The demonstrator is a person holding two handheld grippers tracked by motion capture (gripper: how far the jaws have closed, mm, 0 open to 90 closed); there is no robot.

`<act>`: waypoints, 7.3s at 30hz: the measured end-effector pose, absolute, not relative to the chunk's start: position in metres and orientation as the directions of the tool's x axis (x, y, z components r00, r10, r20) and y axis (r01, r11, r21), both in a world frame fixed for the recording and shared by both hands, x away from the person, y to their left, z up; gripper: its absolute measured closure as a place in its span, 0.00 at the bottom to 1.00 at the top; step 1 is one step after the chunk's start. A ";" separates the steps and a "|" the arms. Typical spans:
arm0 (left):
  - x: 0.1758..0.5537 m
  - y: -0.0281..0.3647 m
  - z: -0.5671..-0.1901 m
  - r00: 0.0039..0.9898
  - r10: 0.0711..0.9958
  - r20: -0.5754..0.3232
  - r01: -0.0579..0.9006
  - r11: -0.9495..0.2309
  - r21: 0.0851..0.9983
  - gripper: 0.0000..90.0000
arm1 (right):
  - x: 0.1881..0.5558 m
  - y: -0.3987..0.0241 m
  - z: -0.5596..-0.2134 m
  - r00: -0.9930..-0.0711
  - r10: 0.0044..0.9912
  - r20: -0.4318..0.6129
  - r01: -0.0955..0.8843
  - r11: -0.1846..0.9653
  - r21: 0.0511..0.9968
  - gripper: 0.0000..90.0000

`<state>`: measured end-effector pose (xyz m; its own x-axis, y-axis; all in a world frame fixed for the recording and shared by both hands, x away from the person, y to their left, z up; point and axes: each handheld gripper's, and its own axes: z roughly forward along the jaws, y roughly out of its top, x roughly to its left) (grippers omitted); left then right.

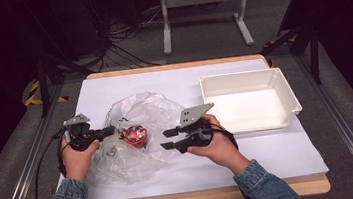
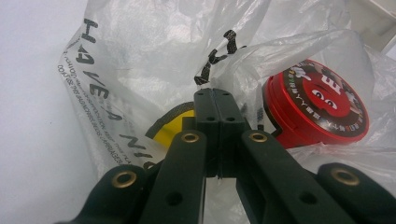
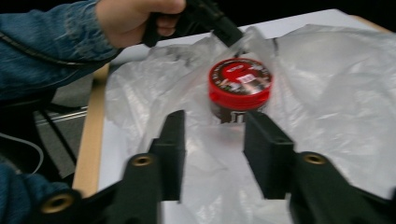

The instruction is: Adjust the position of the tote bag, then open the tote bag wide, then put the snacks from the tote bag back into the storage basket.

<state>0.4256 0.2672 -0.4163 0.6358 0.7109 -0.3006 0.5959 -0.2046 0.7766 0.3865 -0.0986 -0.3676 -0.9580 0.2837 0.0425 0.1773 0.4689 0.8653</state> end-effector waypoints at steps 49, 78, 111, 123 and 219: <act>0.428 0.276 -0.418 0.641 0.724 -0.254 0.572 -0.231 0.787 0.67 | 0.455 -0.050 -0.404 -0.878 0.473 -0.078 0.206 0.520 0.829 0.36; 0.421 0.287 -0.402 0.669 0.678 -0.304 0.575 -0.214 0.790 0.48 | 0.424 -0.010 -0.430 -0.901 0.428 0.065 0.323 0.565 0.759 0.06; 0.403 0.307 -0.378 0.747 0.574 -0.336 0.485 -0.124 0.866 0.46 | 0.437 0.012 -0.420 -0.898 0.440 0.005 0.262 0.525 0.810 0.28; 0.399 0.297 -0.373 0.780 0.560 -0.277 0.447 -0.190 0.874 0.46 | 0.437 0.002 -0.389 -0.901 0.434 -0.002 0.243 0.509 0.825 0.28; 0.402 0.307 -0.363 0.735 0.630 -0.251 0.483 -0.228 0.845 0.41 | 0.502 -0.244 -0.307 -0.803 0.594 -0.039 0.327 0.495 0.805 0.28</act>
<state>0.4023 0.3075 -0.3627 0.7354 0.6295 -0.2506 0.4833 -0.2281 0.8452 0.5023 -0.2442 -0.3065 -0.8035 0.5940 -0.0388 0.3269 0.4947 0.8053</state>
